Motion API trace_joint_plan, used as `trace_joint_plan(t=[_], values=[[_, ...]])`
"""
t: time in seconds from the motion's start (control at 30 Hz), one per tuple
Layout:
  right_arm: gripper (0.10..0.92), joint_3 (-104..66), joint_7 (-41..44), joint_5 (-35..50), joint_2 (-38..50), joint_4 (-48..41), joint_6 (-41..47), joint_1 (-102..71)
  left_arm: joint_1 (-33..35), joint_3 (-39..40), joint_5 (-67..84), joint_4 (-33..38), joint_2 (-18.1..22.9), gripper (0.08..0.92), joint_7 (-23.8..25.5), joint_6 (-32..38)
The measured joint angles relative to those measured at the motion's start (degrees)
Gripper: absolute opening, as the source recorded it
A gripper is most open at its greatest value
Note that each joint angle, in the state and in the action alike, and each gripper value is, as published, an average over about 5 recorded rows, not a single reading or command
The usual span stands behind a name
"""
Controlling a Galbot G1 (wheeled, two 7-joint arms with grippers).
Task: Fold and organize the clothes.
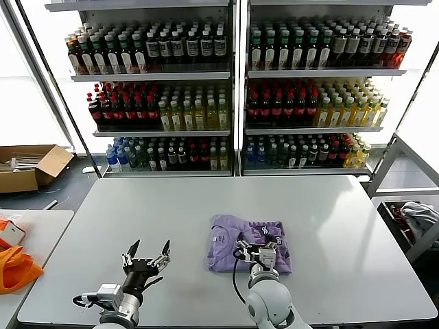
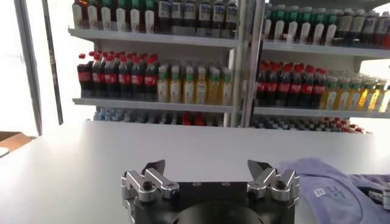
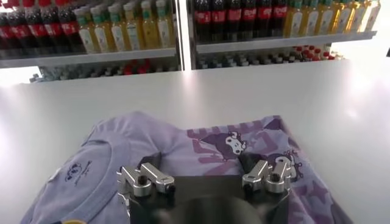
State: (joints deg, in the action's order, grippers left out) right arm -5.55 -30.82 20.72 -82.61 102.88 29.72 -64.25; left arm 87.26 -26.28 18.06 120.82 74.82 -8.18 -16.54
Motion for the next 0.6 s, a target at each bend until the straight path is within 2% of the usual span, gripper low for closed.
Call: trace_joint_plan(t=[0.23,0.6], values=[[0.823,0.0,1.2,-1.5,1.1,2.3,-1.2,-1.1,0.4,-0.4,-0.3,1.1,0.4,0.823,-0.3,0.6],[0.823,-1.7,3.6,-4.3,5.3,12.4,-2.3,-4.8,1.5,0.0,-2.8,3.1,1.9,0.822,0.1,2.7]])
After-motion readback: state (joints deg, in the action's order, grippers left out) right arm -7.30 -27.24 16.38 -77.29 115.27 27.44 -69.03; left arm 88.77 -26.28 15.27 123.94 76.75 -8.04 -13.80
